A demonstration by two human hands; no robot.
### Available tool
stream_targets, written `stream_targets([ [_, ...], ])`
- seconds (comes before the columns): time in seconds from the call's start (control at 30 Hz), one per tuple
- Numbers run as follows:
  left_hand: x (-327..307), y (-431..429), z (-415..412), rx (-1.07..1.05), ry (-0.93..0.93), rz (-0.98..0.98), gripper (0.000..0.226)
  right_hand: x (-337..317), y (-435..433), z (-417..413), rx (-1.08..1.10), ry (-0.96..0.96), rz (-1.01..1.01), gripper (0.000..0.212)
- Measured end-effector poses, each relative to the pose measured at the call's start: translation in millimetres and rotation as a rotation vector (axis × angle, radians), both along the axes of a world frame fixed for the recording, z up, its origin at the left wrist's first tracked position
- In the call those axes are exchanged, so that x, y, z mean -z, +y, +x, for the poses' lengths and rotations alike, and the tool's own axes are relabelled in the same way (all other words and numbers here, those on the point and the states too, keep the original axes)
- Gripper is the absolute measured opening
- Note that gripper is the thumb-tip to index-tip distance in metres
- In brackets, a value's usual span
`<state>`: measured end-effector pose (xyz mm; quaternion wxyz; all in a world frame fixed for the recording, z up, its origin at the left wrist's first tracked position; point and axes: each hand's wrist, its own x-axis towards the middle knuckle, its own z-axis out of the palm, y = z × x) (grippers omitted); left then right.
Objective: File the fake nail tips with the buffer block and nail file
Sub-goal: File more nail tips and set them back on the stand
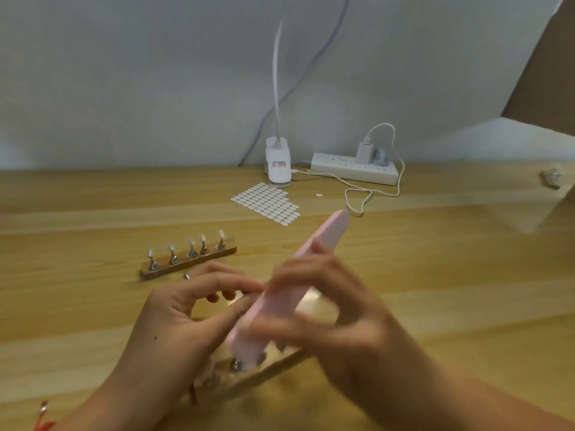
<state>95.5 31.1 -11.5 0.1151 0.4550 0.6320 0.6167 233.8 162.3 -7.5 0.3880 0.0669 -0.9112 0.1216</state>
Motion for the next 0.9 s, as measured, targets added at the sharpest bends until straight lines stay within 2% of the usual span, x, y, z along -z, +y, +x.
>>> stream_targets([
  [0.1, 0.5, -0.5, -0.1, 0.002, -0.010, 0.026, 0.023, -2.1, -3.3, 1.7, -0.053, -0.003, 0.075, 0.028],
  [0.2, 0.7, -1.0, -0.6, 0.008, -0.013, -0.004, 0.027, -8.3, 5.0, 1.9, 0.032, -0.008, 0.016, 0.031],
  [0.27, 1.4, 0.8, 1.4, 0.011, -0.027, 0.029, 0.025, -0.8, -5.9, 1.4, -0.058, -0.016, 0.005, 0.024],
  [0.37, 0.2, 0.4, 2.0, 0.001, -0.036, 0.032, 0.025, -3.9, -2.0, 1.8, -0.043, -0.043, 0.104, 0.027],
  [0.43, -1.7, -2.1, 2.0, -0.009, -0.015, -0.002, 0.023, -9.0, 5.2, 2.4, 0.034, -0.047, 0.062, 0.029],
  [0.5, -2.4, -2.2, 2.9, -0.003, -0.020, 0.025, 0.020, -5.4, -3.3, 1.5, -0.044, -0.067, -0.002, 0.028],
  [0.57, -2.0, -1.7, 2.6, 0.005, -0.011, 0.044, 0.023, -4.6, -5.7, 1.6, -0.107, -0.083, 0.044, 0.026],
  [0.7, -0.5, -3.4, -0.7, 0.008, 0.010, 0.013, 0.031, -8.8, 4.3, 2.5, 0.042, -0.047, 0.045, 0.031],
  [0.8, -1.1, -2.9, 0.7, 0.021, -0.011, 0.030, 0.022, 1.5, -8.9, 0.3, -0.096, -0.055, 0.046, 0.025],
  [0.9, -1.5, -3.3, 0.8, 0.026, 0.012, 0.006, 0.026, -7.7, 5.7, 2.8, -0.008, -0.027, -0.049, 0.032],
])
